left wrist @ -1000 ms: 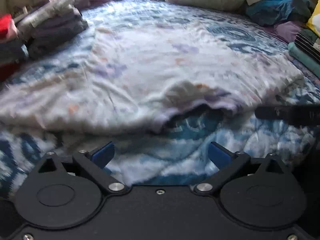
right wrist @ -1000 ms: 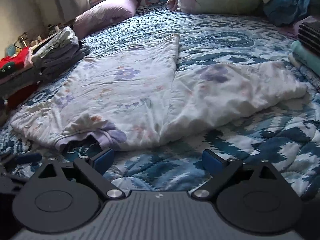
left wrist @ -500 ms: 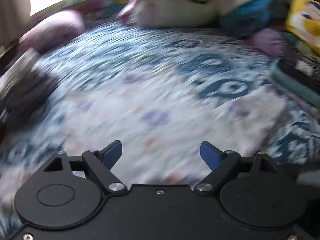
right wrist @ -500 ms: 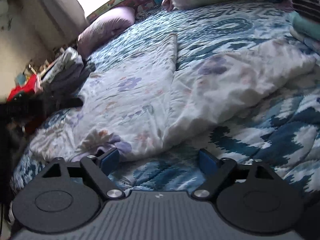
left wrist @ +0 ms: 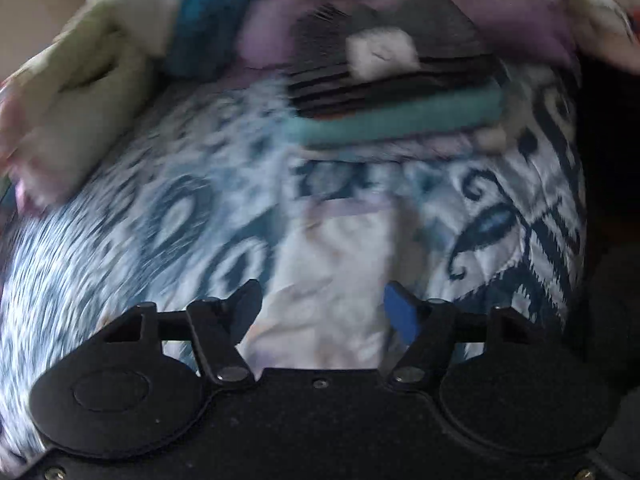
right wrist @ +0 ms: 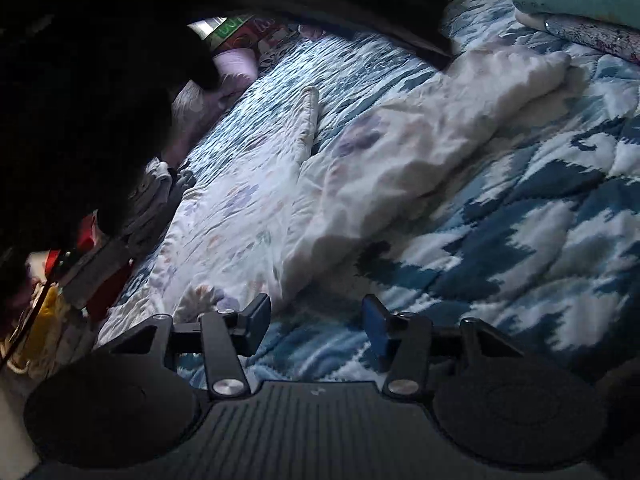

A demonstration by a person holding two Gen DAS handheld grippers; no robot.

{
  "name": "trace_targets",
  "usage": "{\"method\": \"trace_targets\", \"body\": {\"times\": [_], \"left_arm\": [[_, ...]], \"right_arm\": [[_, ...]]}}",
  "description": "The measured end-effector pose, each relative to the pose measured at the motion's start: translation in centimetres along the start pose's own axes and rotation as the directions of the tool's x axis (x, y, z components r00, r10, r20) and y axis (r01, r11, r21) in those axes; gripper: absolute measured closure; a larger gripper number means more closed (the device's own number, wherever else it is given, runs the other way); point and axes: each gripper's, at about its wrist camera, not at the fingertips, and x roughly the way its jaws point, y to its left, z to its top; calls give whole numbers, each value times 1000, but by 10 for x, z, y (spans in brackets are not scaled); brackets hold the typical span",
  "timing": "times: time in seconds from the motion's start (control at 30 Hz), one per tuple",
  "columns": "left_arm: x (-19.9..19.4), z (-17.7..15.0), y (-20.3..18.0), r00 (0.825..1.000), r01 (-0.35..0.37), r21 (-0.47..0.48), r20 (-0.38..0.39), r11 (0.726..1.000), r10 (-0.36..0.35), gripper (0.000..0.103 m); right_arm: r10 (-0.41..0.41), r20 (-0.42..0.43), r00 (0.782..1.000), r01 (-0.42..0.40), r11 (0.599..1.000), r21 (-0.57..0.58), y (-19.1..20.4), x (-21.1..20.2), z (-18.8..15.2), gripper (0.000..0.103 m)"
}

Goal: Fold clothes
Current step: 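Grasp the garment sleeve with the left gripper and lift it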

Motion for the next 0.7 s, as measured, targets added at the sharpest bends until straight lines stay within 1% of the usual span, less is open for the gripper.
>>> {"method": "trace_targets", "body": {"times": [0.1,0.13,0.17,0.27,0.3,0.33,0.37,0.4,0.47,0.53,0.57,0.63,0.7], "left_arm": [[27,15,-20,998,-14,87,-55,996,19,42],[35,18,-25,997,-18,109,-73,994,26,48],[41,20,-30,996,-26,127,-87,992,37,50],[57,23,-42,990,-53,179,-123,982,76,51],[58,24,-42,989,-59,180,-127,982,82,51],[59,25,-41,988,-62,174,-128,983,85,59],[56,26,-36,989,-73,150,-118,986,91,84],[51,26,-30,990,-85,120,-104,989,98,91],[42,26,-18,991,-109,59,-77,992,113,95],[28,24,-3,990,-133,-11,-42,991,133,96],[17,20,7,989,-147,-55,-17,988,146,96],[-10,7,30,985,-160,-157,36,975,167,96],[-42,-9,55,977,-162,-270,92,949,192,96]], "right_arm": [[10,-2,1000,-10,1000,2,-3,-5,-2,52],[14,-1,1000,-14,1000,4,-3,-6,-2,51],[18,-2,1000,-18,1000,1,-3,-7,-2,50],[26,-11,1000,-26,1000,-9,-1,-4,-1,50],[28,-14,1000,-28,1000,-13,-1,-3,-1,50],[29,-15,999,-29,999,-15,-1,-3,-1,50],[29,-17,999,-30,999,-18,0,-3,-1,50],[32,-16,999,-32,999,-16,-1,-3,0,50],[35,-11,999,-35,999,-10,-1,-3,0,50],[36,-1,999,-36,999,-3,-2,-5,-1,49],[36,7,999,-36,999,-2,-1,-6,0,45],[36,23,999,-36,999,-3,0,-7,0,41],[33,32,999,-33,999,-9,0,-7,1,41]]}}
